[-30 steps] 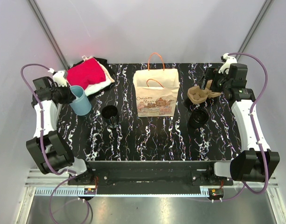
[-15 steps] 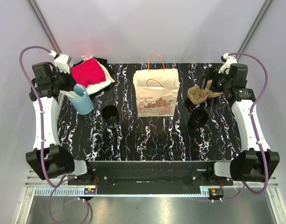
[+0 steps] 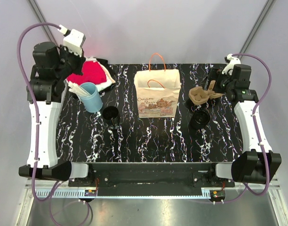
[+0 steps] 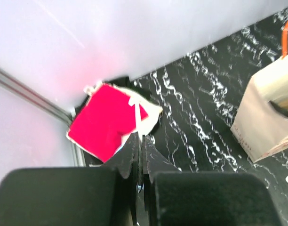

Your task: Pack the takeout coffee

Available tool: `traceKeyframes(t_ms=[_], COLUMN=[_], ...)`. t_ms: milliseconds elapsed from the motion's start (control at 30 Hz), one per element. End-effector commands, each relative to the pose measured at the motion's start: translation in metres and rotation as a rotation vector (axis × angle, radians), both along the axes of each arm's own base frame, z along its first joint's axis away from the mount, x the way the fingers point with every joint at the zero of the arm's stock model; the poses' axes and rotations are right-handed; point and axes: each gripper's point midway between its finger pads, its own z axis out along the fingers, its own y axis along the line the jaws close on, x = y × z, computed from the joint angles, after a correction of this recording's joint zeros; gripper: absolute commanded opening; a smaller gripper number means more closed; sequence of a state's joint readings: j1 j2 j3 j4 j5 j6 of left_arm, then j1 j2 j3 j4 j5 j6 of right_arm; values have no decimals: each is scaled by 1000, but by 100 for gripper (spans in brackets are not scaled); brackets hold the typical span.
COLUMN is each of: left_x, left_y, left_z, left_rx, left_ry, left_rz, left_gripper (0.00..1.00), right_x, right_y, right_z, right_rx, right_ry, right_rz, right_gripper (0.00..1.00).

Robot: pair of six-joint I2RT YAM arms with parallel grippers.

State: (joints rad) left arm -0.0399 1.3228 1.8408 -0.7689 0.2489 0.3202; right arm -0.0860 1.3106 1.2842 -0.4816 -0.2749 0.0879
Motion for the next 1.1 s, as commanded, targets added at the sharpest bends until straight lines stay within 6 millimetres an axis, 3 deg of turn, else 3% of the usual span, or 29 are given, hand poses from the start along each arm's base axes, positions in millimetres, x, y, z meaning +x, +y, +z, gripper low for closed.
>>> traceKeyframes(t_ms=[0, 67, 100, 167, 300, 500, 700, 867, 1067], left_x=[-4, -8, -14, -17, -35, -55, -69, -70, -52], left_y=[-18, -35, -53, -73, -130, -202, -251, -279, -300], left_z=[32, 46, 57, 60, 69, 55, 34, 9, -22], left_rx=[34, 46, 48, 74, 117, 193, 236, 283, 348], left_ry=[-62, -91, -120, -132, -168, -160, -132, -94, -42], left_rz=[-14, -50, -87, -128, -232, -350, -437, -480, -461], left_gripper=[0, 0, 0, 0, 0, 0, 0, 0, 0], right_x=[6, 6, 6, 6, 6, 5, 3, 2, 2], right_y=[-3, -4, -5, -7, -10, -14, -15, -14, -14], right_z=[11, 10, 10, 10, 10, 12, 15, 17, 17], right_rx=[8, 9, 10, 7, 7, 11, 20, 24, 34], right_ry=[-49, -46, -47, -47, -47, -53, -60, -63, -64], right_rz=[-11, -14, -16, -21, -31, -38, -37, -34, -32], right_gripper=[100, 100, 100, 100, 100, 100, 100, 100, 100])
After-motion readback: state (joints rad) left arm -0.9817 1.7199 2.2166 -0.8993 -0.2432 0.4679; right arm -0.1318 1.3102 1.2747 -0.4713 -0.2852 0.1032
